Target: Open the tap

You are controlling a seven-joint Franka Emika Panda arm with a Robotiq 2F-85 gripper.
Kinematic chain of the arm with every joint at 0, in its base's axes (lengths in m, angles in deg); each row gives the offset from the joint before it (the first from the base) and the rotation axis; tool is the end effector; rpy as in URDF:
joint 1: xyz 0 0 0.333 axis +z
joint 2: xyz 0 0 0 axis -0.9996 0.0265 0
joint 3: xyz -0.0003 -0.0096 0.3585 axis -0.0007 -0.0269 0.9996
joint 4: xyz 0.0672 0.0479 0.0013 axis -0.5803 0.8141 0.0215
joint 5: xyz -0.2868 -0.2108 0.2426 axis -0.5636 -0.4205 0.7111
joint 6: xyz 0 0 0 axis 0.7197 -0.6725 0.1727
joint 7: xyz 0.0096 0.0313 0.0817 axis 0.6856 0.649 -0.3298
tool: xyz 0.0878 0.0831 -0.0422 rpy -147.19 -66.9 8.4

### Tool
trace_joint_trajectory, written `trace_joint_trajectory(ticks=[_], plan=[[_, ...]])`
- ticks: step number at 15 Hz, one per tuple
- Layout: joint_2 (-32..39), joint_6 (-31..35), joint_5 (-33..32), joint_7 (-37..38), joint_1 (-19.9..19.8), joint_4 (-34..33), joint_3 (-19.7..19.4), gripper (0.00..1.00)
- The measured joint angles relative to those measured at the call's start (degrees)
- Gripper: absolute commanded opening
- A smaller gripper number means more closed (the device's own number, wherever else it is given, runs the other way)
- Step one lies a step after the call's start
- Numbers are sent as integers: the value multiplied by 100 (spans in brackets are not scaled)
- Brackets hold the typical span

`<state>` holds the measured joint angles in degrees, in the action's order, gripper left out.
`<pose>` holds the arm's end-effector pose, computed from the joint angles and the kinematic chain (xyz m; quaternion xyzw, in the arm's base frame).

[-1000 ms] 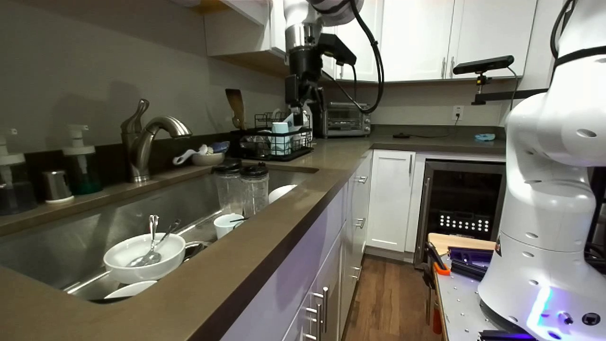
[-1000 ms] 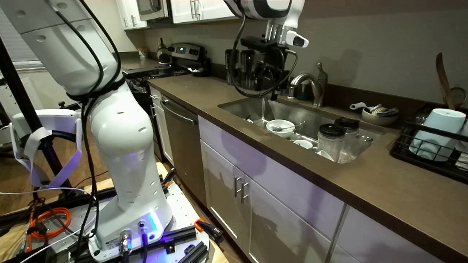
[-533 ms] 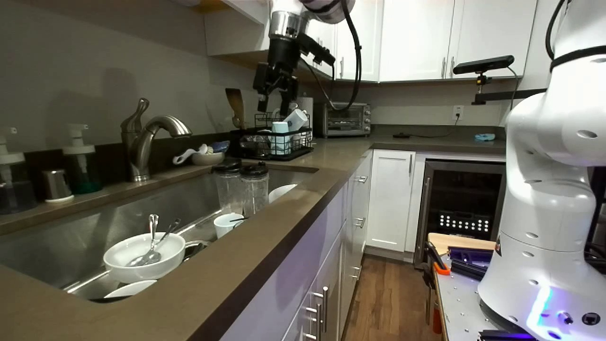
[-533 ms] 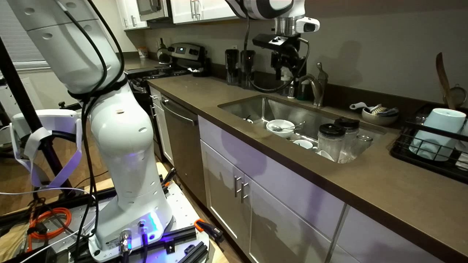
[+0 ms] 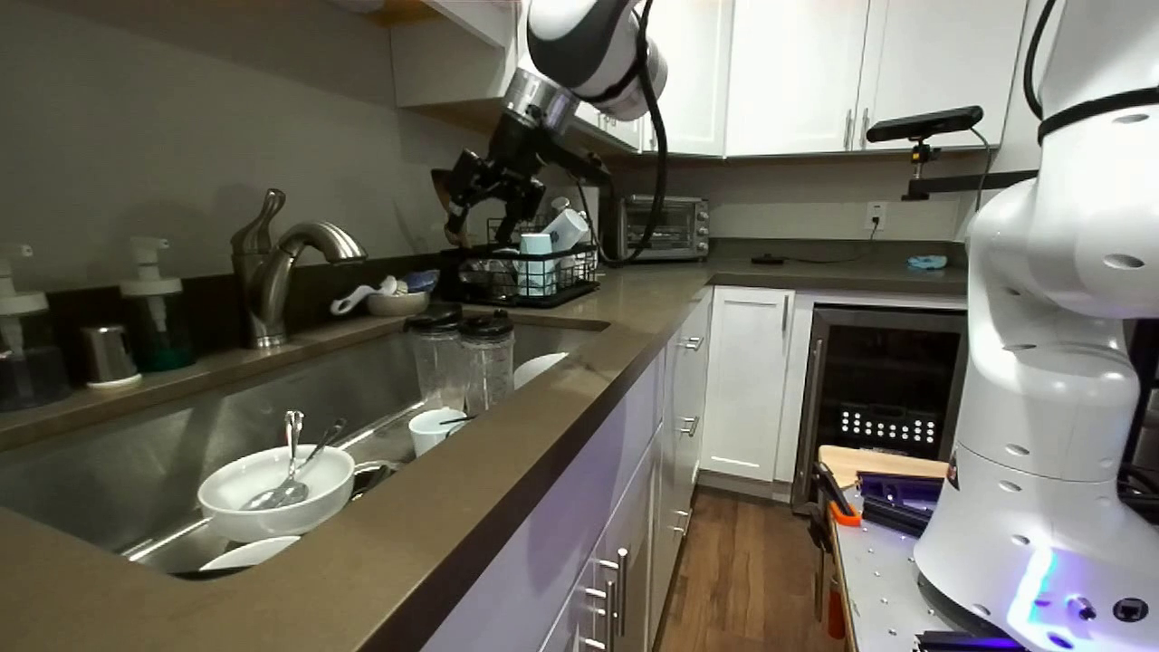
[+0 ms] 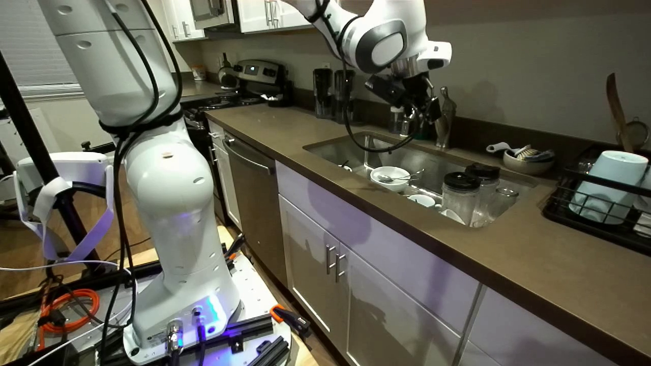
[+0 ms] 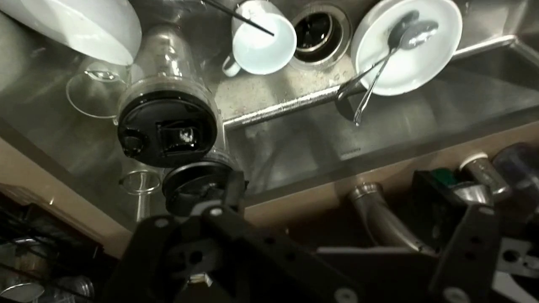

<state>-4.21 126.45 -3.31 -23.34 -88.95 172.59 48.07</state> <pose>0.5824 -0.0605 0.4688 -0.9545 0.1300 -0.2600 0.0661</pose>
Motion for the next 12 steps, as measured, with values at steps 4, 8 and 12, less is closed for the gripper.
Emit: trace_joint_trajectory(ticks=[4,8,12], plan=[[330,1735,323,17,49,257,67,100],[642,2792,-219,107,55,261,73,100],[773,2858,-1233,204,54,-94,-221,100]])
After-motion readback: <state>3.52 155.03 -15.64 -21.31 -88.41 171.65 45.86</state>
